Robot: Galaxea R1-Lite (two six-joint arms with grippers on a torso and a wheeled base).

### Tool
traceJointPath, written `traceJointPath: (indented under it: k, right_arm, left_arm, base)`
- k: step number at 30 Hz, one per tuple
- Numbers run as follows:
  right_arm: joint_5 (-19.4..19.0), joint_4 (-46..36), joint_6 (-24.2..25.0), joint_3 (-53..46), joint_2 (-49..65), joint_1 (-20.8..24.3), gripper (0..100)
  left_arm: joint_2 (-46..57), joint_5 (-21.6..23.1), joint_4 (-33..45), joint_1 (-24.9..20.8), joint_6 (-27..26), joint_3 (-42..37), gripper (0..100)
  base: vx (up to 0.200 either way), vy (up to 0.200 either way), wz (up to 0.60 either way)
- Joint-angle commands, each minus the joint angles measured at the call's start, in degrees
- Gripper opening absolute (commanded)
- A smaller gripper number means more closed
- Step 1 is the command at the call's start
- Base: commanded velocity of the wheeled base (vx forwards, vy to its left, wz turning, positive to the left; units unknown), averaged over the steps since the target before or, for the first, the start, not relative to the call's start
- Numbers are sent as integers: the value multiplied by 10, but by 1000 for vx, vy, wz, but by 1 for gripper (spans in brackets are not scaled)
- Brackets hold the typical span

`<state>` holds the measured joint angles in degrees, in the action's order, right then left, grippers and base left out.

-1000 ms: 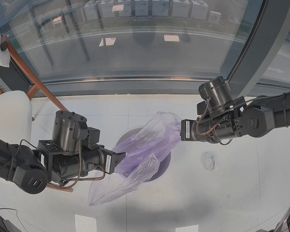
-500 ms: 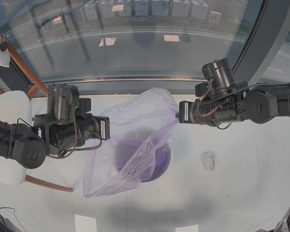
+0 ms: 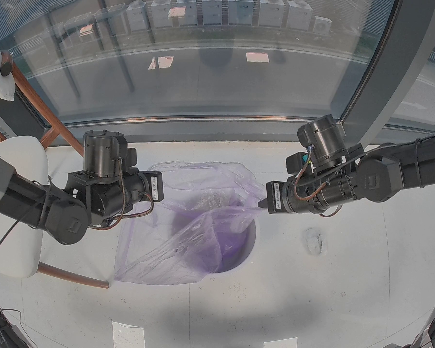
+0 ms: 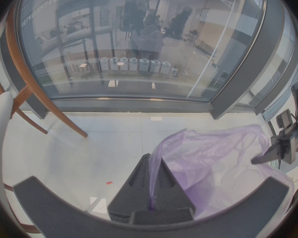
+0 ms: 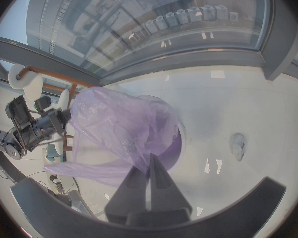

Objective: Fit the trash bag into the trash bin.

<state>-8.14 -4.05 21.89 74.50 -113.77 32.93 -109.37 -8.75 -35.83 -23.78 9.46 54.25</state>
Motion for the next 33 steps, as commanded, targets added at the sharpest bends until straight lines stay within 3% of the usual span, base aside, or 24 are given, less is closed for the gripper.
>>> traceJointPath:
  k: [1, 10, 17, 21, 25, 31, 32, 33]
  right_arm:
    - [-8, 52, -17, -48, -19, -24, 0]
    - [-9, 153, -38, -112, -74, -48, 0]
    - [-3, 283, -31, -49, -138, -73, 0]
    - [0, 289, -31, -8, -150, -88, 0]
    - [16, 294, -33, 8, -169, -104, 0]
    - [26, 298, -33, 1, -176, -126, 0]
    - [23, 298, -34, 1, -176, -126, 100]
    - [22, 299, -34, 2, -175, -126, 100]
  left_arm:
    - [-79, 2, -57, -14, -1, -3, 0]
    - [-159, 1, -79, -19, 4, 7, 0]
    - [-173, -3, -103, 2, 12, 87, 0]
    - [-173, -11, -91, 26, 15, 135, 0]
    - [-191, -57, -89, 27, 16, 162, 0]
    - [-210, -59, -93, 23, 24, 156, 0]
    - [-211, -59, -93, 22, 24, 156, 0]
    - [-211, -59, -93, 21, 24, 157, 0]
  base:
    - [0, 0, 0]
    - [0, 0, 0]
    - [0, 0, 0]
    - [0, 0, 0]
    - [0, 0, 0]
    - [0, 0, 0]
    - [0, 0, 0]
    - [0, 0, 0]
